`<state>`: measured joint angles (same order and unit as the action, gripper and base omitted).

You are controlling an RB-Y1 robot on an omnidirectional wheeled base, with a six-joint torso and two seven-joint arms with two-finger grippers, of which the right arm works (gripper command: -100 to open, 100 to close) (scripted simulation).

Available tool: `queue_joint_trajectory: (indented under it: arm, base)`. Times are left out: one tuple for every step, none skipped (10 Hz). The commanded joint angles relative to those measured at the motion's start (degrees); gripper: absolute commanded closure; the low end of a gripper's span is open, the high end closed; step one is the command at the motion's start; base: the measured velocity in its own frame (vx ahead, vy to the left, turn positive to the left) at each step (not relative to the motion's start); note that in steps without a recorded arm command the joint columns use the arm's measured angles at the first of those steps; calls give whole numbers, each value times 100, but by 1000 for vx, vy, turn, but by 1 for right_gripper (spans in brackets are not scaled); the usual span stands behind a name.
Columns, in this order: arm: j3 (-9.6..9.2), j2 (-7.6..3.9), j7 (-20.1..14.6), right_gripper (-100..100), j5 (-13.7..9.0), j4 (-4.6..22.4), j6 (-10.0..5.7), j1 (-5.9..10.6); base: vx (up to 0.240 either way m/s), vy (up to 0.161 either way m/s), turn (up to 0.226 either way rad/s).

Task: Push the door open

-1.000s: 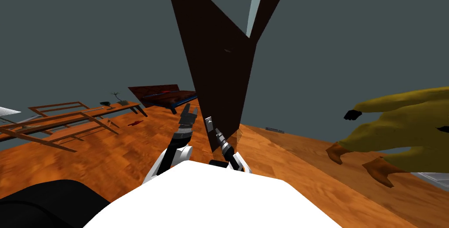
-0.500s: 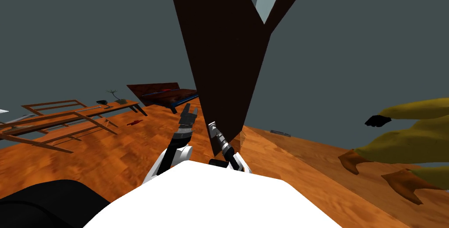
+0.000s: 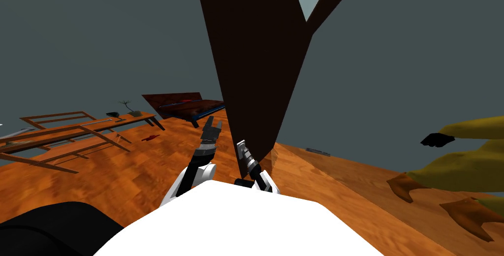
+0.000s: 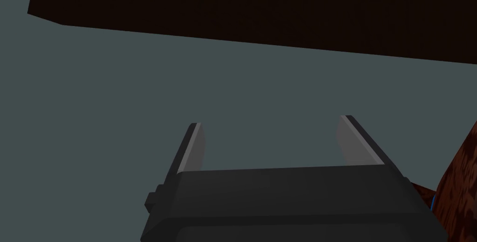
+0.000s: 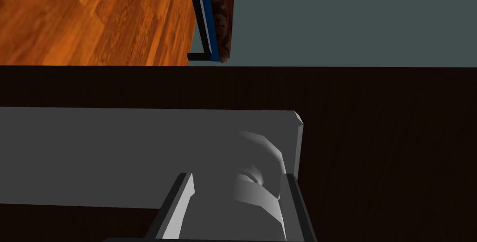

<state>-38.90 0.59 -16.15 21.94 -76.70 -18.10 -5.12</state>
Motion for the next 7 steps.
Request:
queue_joint_trajectory:
  arm:
    - [-4, -19, -2, 100, 1, 21, 20, -21]
    - [-4, -19, -2, 100, 1, 21, 20, -21]
    - [-4, -19, -2, 100, 1, 21, 20, -21]
    - [-4, -19, -2, 100, 1, 21, 20, -21]
    - [53, -179, 37, 100, -35, 6, 47, -33]
    - [64, -198, 45, 100, -42, 3, 52, -36]
    - [75, -215, 53, 100, -50, -1, 58, -39]
  base:
    - [-24, -25, 5]
    - [-15, -16, -5]
    - [-8, -8, -4]
    - [0, 0, 0]
    - [64, 99, -102]
    - [109, 173, -100]
    - [128, 139, -41]
